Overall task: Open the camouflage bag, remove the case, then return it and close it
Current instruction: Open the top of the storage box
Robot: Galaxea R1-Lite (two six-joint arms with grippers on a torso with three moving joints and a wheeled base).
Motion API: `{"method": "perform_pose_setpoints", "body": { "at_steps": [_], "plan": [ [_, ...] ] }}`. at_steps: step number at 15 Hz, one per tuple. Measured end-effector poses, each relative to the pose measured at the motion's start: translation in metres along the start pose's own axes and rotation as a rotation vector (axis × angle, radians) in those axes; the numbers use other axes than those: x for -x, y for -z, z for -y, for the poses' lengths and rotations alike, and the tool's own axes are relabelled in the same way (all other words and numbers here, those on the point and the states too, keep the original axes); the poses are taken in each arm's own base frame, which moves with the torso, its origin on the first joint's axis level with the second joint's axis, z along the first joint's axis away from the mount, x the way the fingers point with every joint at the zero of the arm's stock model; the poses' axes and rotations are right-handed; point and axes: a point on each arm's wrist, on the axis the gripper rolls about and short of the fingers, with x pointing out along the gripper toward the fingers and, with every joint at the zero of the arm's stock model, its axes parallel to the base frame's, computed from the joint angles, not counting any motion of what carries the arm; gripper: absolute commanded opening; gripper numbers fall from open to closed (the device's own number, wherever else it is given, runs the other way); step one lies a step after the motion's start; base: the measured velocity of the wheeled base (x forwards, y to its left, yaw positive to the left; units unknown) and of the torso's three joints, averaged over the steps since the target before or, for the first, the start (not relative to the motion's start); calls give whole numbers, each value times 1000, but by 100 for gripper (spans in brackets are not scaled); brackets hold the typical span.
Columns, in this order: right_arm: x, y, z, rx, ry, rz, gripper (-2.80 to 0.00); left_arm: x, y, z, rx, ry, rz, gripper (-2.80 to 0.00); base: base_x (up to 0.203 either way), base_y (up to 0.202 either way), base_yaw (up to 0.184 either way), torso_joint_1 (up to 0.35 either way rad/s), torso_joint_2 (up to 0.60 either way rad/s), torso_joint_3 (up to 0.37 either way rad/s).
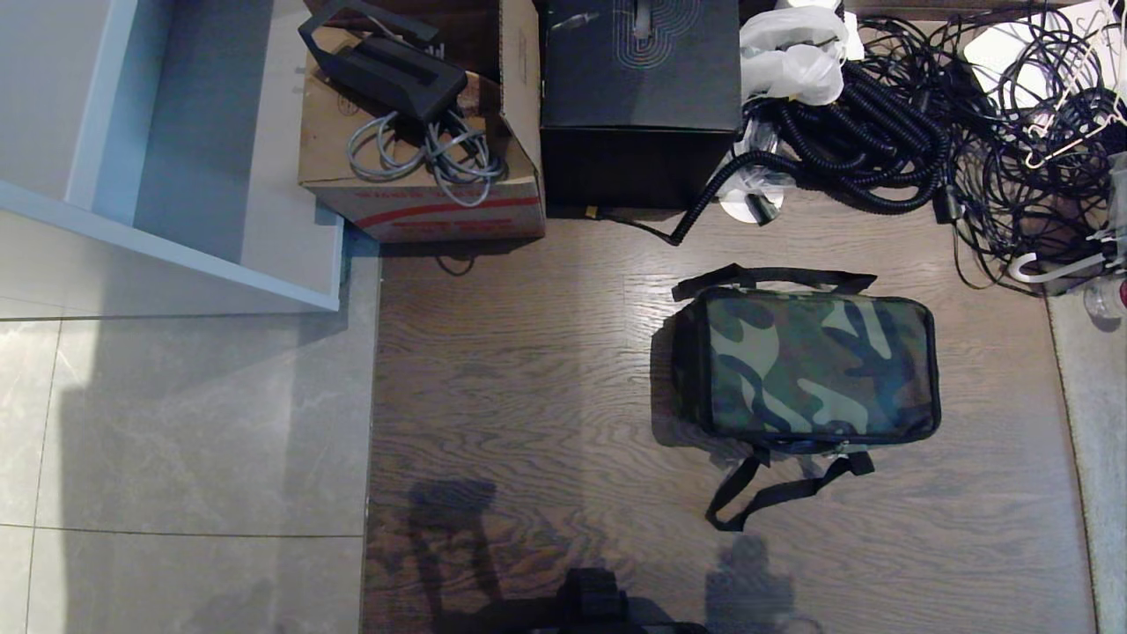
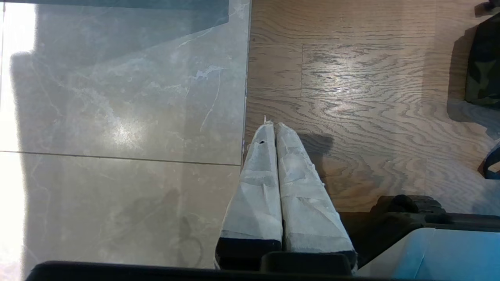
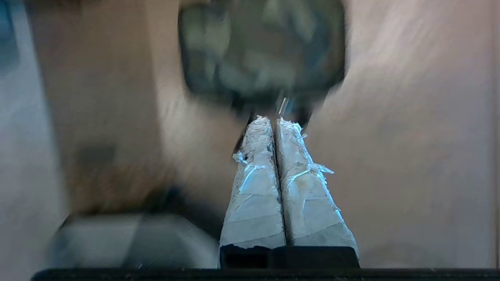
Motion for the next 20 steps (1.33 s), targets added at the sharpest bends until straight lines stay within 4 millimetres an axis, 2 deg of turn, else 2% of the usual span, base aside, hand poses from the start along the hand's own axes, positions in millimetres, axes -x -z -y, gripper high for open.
{"method": "perform_pose_setpoints", "body": {
  "at_steps": [1,3,6,11,20],
  "plan": [
    [-9,-13,-2,-20,-13,-103,-280,0,0,0,0,0,0,-280,0,0,0,0,0,0],
    [-36,-25,-3,-40,-29,-277,-280,0,0,0,0,0,0,-280,0,0,0,0,0,0],
    [-84,-24,0,-29,-34,-428,-280,0,0,0,0,0,0,-280,0,0,0,0,0,0],
    [-150,15,6,-10,-41,-663,-280,0,0,0,0,0,0,-280,0,0,0,0,0,0],
    [-243,63,13,-71,-112,-685,-280,0,0,0,0,0,0,-280,0,0,0,0,0,0]
  ]
}}
